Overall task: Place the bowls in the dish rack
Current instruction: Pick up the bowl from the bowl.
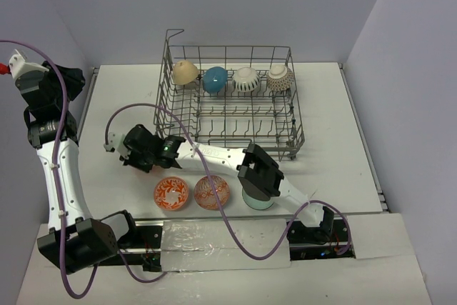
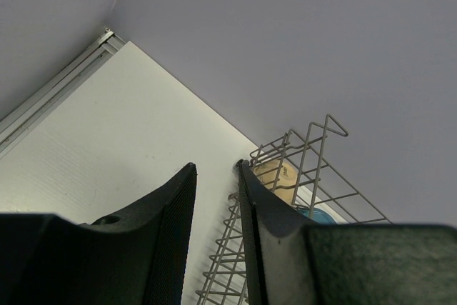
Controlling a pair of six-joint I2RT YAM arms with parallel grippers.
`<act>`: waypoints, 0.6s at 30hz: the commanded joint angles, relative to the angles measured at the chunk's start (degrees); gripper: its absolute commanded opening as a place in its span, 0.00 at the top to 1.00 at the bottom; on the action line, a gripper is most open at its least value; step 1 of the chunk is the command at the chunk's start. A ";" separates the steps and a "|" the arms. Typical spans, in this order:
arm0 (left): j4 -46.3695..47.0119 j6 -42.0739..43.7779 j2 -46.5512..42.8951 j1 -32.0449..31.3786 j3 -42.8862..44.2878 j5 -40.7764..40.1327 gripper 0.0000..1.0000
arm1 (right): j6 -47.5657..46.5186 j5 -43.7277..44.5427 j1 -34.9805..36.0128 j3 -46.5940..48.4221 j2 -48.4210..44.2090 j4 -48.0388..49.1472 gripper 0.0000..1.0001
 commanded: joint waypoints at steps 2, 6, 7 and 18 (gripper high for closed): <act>2.75 -0.26 -0.20 0.37 -0.34 0.95 0.64 | 1.60 -1.30 -0.68 -0.36 -5.74 2.74 1.00; 2.75 -0.34 -0.29 0.37 -0.43 0.68 0.64 | 2.56 -2.00 -1.12 -1.33 -6.44 4.06 1.00; 2.84 -0.35 -0.29 0.37 -0.52 0.68 0.64 | 2.83 -2.44 -1.29 -1.68 -6.79 4.32 1.00; 2.75 -0.17 -0.29 0.37 -0.52 0.07 0.64 | 2.83 -0.51 -1.73 -2.83 -8.81 6.26 1.00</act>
